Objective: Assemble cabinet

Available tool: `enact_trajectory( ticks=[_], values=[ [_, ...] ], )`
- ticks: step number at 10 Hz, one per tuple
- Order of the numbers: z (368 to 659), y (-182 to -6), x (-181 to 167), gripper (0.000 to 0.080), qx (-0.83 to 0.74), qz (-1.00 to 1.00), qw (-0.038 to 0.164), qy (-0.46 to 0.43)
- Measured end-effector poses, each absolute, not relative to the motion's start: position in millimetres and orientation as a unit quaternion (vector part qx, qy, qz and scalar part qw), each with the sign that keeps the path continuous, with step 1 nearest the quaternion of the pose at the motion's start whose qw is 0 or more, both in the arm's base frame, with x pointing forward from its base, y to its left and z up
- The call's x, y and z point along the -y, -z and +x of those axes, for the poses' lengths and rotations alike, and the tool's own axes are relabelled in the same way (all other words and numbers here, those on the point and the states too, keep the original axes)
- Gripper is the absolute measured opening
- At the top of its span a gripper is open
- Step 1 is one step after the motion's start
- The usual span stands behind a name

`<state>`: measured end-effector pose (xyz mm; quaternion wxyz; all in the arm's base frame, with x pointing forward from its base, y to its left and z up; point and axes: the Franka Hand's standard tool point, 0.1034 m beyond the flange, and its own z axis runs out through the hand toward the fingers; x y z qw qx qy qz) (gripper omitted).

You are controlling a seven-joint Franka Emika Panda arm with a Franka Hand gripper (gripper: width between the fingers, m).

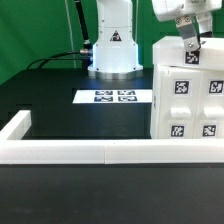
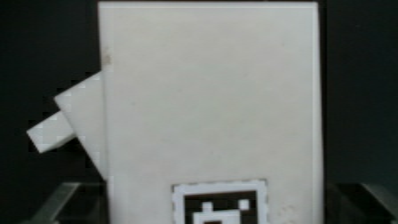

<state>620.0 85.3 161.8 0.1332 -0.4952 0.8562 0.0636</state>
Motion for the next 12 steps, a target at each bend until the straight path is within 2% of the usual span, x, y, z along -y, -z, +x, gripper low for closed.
enact_trajectory(
  ticks=[1,2,5,6,8,9,10,12],
  values=[
    [620,-161.9,-86,0.0729,-0.856,-0.496,0.133,-0.064],
    [621,-166.8,-87,0.0778,-0.850,-0.503,0.138,-0.064],
    [625,-191.2,-90,0.0793,-0.850,-0.494,0.171,-0.070],
    [626,-192.9,-90,0.0798,-0.850,-0.493,0.173,-0.071],
    [625,-189.7,-90,0.0797,-0.837,-0.515,0.172,-0.067],
    [625,-185.6,-92,0.0797,-0.817,-0.548,0.165,-0.068],
    [626,-185.0,-95,0.0797,-0.762,-0.625,0.157,-0.060],
    [628,-185.1,-98,0.0797,-0.661,-0.732,0.155,-0.048]
  ],
)
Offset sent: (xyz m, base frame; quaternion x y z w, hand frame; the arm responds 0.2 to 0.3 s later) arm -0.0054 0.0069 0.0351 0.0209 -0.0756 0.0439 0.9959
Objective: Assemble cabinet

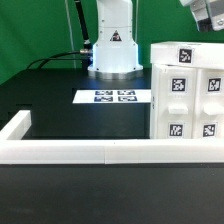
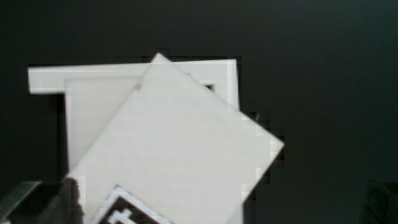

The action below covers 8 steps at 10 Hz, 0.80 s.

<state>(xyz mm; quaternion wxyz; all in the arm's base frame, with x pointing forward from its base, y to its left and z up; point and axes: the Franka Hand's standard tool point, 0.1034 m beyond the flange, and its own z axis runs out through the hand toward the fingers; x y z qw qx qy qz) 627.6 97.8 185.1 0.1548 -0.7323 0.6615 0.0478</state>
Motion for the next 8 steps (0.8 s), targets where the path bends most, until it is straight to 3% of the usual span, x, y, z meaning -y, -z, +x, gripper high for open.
enact_trajectory(
  ticks=[4,8],
  values=[
    [631.0,-186.7,-104.0,0.0797,-0.493,-0.857,0.139,-0.053],
    [631.2,-184.8,-102.4,0.0797,-0.374,-0.916,0.141,-0.030]
  ],
)
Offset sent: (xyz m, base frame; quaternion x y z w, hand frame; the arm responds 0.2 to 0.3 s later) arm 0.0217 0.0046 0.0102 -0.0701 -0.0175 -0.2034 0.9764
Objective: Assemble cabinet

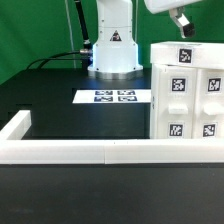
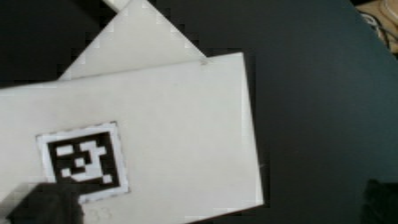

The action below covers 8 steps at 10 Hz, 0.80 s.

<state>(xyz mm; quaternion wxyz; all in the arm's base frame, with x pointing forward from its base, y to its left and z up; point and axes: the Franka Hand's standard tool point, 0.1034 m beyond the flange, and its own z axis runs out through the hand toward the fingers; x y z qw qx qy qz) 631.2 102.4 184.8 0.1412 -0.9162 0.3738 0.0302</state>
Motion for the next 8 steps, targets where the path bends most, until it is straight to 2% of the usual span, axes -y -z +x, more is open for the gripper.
enact_trajectory(
  ticks=[3,8],
  values=[
    [629.2,-182.6,-99.7,0.0797,-0.147,-0.984,0.103,0.004],
    [625.4,-181.3,-95.5,0.0797,0.135,-0.988,0.072,0.019]
  ],
)
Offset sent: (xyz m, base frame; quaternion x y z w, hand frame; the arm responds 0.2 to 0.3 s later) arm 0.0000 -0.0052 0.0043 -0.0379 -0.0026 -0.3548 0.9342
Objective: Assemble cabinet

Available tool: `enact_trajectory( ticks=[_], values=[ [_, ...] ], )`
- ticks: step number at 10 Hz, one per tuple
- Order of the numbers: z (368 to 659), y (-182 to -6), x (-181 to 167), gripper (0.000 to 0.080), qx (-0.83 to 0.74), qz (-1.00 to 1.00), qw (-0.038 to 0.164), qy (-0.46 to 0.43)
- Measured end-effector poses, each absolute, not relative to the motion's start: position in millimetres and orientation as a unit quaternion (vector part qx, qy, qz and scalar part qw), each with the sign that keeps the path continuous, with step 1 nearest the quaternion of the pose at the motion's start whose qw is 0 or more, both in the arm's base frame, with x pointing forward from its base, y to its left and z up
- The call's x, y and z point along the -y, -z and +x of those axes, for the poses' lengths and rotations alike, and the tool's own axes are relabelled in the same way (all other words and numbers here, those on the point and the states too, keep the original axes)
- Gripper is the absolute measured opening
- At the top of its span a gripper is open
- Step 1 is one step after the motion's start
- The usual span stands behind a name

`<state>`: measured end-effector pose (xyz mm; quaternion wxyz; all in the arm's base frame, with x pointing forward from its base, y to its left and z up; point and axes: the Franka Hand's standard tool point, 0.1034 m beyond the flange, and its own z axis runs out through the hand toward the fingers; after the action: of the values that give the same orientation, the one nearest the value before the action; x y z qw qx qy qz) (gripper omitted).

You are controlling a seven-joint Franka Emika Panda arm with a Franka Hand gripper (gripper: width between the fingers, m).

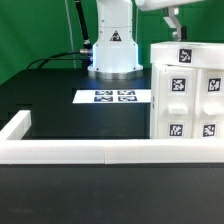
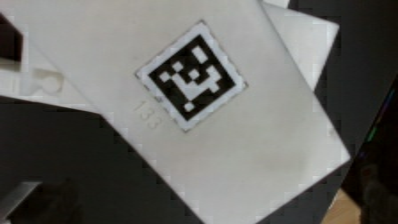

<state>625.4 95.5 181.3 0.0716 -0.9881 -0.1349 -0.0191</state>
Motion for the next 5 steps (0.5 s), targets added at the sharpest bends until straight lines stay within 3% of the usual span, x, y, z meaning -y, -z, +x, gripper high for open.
enact_trajectory(
  ticks=[5],
  values=[
    [607,-166.5,-93,0.0797,0.302,-0.951,0.062,0.028]
  ],
)
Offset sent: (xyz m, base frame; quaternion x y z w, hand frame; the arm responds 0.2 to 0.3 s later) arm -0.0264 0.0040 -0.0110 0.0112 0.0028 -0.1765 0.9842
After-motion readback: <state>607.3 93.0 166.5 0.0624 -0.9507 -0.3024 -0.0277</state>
